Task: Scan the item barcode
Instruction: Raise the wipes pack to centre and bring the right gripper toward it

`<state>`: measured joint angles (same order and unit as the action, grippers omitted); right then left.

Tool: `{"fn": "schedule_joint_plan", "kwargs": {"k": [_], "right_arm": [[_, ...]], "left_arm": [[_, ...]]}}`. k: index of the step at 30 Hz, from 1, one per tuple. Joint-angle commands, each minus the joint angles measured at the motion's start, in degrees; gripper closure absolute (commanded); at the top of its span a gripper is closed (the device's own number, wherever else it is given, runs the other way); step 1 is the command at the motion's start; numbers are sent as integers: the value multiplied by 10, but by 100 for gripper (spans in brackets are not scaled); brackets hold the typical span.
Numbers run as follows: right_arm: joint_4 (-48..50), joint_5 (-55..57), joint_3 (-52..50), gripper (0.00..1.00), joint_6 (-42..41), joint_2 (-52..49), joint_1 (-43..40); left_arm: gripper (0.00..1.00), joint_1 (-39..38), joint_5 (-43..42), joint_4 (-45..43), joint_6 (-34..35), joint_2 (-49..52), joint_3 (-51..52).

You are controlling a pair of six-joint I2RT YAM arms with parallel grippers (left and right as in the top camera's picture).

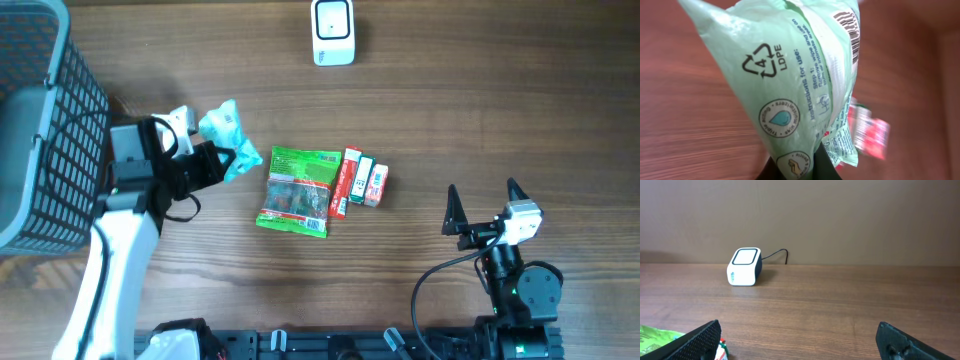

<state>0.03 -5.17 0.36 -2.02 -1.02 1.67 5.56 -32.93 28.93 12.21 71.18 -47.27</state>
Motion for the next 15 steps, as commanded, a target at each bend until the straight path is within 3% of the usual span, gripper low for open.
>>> {"fn": "schedule_joint_plan", "kwargs": {"k": [1, 3, 5, 10, 15], "right_arm": [[3, -9, -1, 0, 5, 2, -2], [3, -9, -1, 0, 5, 2, -2], [3, -9, -1, 0, 5, 2, -2], [3, -9, -1, 0, 5, 2, -2], [3, -9, -1, 0, 5, 2, -2]], "left_arm": [[96, -9, -169, 31, -104, -38, -9], [96, -14, -265, 48, -164, -39, -9], [96, -27, -285, 58, -194, -37, -9], [96, -96, -253, 65, -225, -37, -9], [96, -151, -171, 63, -172, -37, -9]]}}
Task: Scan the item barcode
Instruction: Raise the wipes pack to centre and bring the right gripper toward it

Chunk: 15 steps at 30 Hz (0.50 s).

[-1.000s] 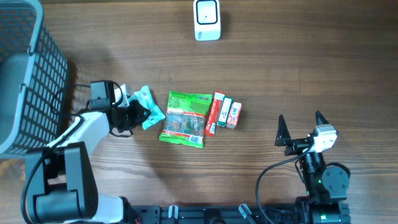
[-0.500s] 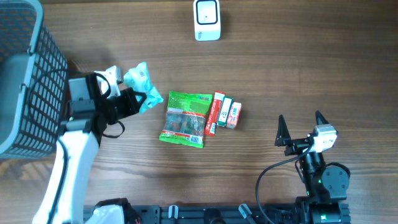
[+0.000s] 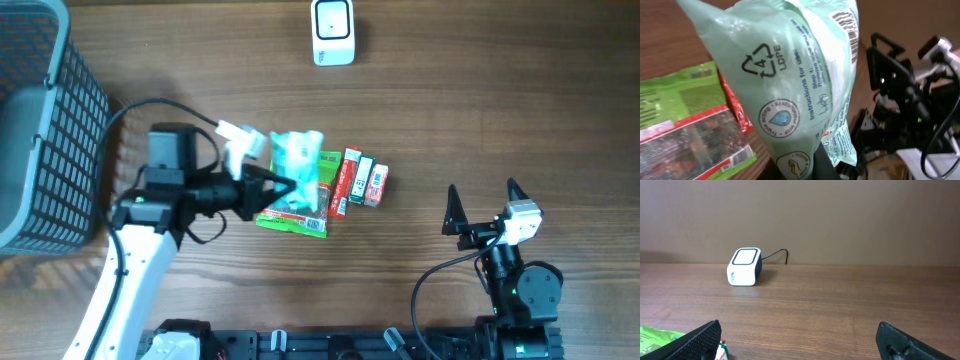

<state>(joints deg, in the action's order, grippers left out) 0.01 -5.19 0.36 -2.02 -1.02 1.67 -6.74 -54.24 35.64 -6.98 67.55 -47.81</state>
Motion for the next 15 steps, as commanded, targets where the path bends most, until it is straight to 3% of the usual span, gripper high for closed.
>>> {"fn": "schedule_joint_plan", "kwargs": {"k": [1, 9, 12, 15], "right_arm": [[3, -9, -1, 0, 5, 2, -2], [5, -10, -1, 0, 3, 2, -2], [13, -68, 0, 0, -44, 2, -2], [42, -143, 6, 0, -37, 2, -2]], "left_arm": [[96, -31, 45, -4, 29, -1, -4], [96, -33, 30, -7, 108, -1, -4], [96, -33, -37, -34, 120, -1, -4], [96, -33, -80, -61, 130, -1, -5]]}}
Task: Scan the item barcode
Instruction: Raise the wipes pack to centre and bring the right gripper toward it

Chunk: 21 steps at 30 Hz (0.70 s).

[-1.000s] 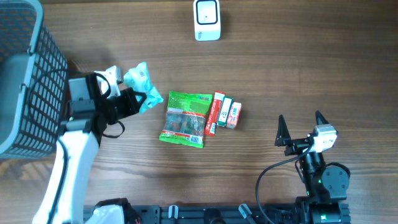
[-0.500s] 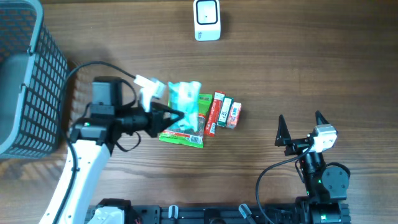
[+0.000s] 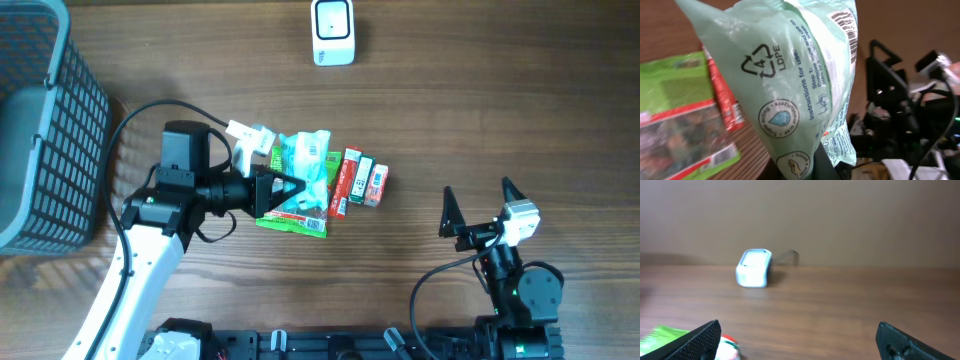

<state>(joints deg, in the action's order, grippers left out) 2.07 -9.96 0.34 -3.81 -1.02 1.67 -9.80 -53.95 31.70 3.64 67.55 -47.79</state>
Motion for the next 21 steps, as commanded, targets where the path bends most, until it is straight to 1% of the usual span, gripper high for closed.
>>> {"fn": "schedule_joint_plan", "kwargs": {"k": [1, 4, 7, 12, 15, 17, 19, 20, 21], "right_arm": [[18, -103, 18, 0, -17, 2, -2], [-36, -132, 80, 0, -17, -7, -2], [-98, -179, 164, 0, -23, -51, -2], [-220, -313, 358, 0, -21, -229, -2], [-342, -373, 486, 0, -14, -366, -2], [-388, -395, 532, 0, -20, -427, -2], [-414, -435, 564, 0, -79, -491, -2], [-431, -480, 572, 0, -110, -517, -2], [-423, -541, 572, 0, -102, -535, -2]], "left_arm": [[96, -2, -87, -32, 46, -1, -5], [96, -2, -87, -51, 89, -1, -5], [96, -2, -86, -70, 122, -1, -5], [96, -2, -103, -119, 182, -1, -5], [96, -2, -150, -145, 210, -1, -5], [96, -2, -164, -154, 221, -1, -5], [96, -2, -167, -159, 228, -1, -5], [96, -2, -167, -161, 228, -1, -5], [96, -2, -167, -162, 228, -1, -5]]}}
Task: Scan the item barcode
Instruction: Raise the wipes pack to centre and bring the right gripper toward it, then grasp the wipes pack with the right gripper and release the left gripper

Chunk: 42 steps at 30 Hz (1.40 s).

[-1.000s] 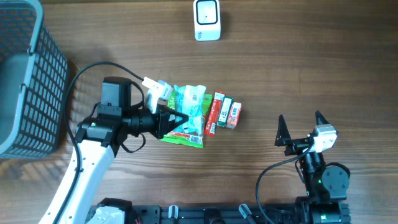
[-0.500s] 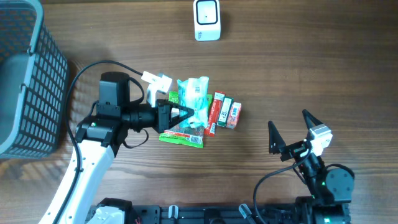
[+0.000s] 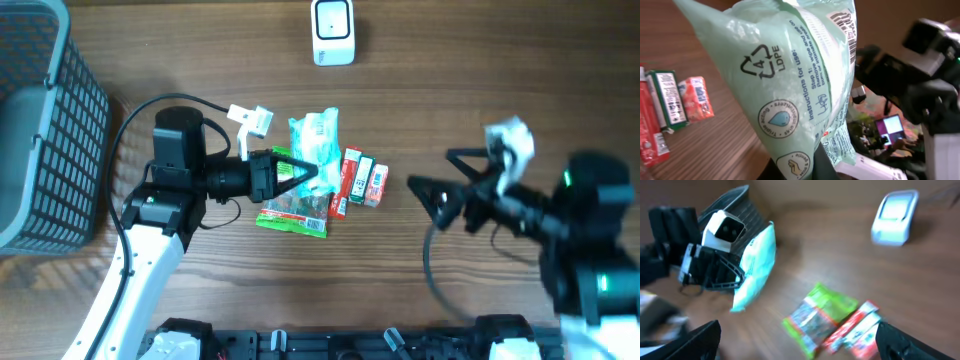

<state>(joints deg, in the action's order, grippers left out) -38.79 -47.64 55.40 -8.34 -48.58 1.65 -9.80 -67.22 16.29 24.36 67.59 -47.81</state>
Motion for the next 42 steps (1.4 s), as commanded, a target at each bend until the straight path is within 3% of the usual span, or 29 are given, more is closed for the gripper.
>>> {"fn": "schedule_joint_plan", "kwargs": {"k": [1, 2, 3, 11, 18, 31, 32, 36, 42], "right_arm": [[-6, -229, 22, 4, -33, -79, -2], [1, -320, 22, 33, -8, -114, -2], [-1, -332, 22, 41, -7, -128, 0], [54, -215, 21, 50, -37, -158, 109], [128, -87, 21, 50, -107, -166, 191], [249, -94, 21, 51, -144, -245, 253], [256, -94, 21, 52, -143, -245, 253], [282, -92, 21, 79, -144, -245, 253], [285, -92, 21, 80, -144, -245, 253]], "left_arm": [[96, -2, -35, -9, 24, -2, -5], [96, -2, -35, -12, 31, -2, -5], [96, -2, -34, -14, 31, -2, -5], [96, -2, -36, -13, 34, -2, -5], [96, -2, -55, -13, 34, -2, -5], [96, -2, -80, -11, 36, -2, -5], [96, -2, -80, -11, 36, -2, -5], [96, -2, -80, -11, 35, -2, -5], [93, -2, -32, -11, 35, -2, -5]]}}
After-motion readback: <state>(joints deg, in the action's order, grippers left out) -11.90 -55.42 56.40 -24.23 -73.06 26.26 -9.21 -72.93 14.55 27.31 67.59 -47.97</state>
